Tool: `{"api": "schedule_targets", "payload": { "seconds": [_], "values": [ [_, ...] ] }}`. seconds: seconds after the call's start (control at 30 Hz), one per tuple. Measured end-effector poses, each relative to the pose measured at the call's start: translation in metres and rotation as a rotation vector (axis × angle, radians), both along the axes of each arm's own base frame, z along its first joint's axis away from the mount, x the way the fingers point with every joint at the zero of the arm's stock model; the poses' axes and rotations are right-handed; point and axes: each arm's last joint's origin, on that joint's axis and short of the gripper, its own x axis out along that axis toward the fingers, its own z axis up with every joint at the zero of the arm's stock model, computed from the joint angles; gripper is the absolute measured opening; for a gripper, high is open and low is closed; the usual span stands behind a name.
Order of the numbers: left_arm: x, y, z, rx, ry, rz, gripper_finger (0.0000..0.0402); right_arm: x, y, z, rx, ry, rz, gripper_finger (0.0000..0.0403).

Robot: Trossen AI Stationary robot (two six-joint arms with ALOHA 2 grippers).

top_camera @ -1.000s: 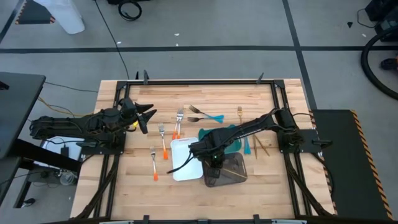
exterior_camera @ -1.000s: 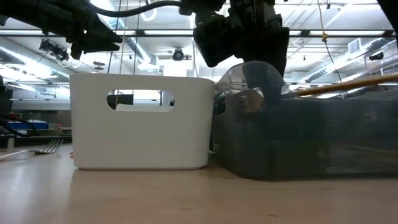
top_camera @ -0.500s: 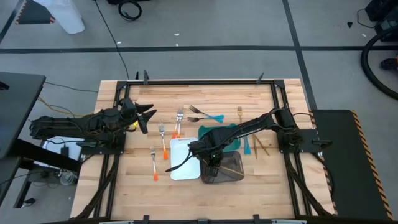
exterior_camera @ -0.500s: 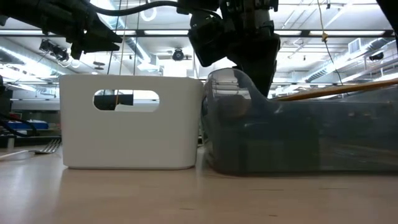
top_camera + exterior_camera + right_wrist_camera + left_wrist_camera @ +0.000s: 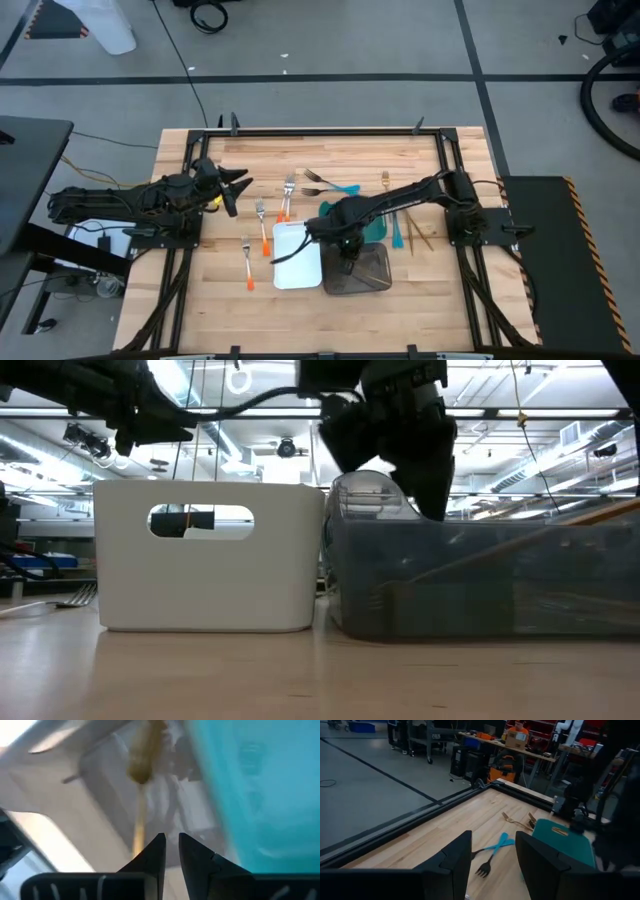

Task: Sort silverware by color (type)
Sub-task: Put the gold fork into the black bin

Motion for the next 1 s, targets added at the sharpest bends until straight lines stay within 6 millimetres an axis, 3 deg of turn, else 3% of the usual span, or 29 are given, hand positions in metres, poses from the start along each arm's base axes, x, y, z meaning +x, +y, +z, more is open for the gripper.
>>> {"api": "schedule_targets", "payload": {
  "seconds": [0.3, 0.67, 1.0],
  "values": [
    [0.000, 0.000, 0.000, 0.000, 0.000, 0.000, 0.0160, -0.035, -0.003, 0.042, -0.172, -0.022, -0.032, 0.0065],
    [0.000, 0.000, 0.000, 0.000, -0.001, 0.000, 0.0160, -0.102, -0.017, 0.035, -0.237, 0.009, -0.268, 0.0065],
    [0.000, 0.000, 0.000, 0.000, -0.004, 0.000, 0.0160, -0.155, -0.033, -0.002, -0.292, 0.110, -0.592, 0.0065]
  ]
}}
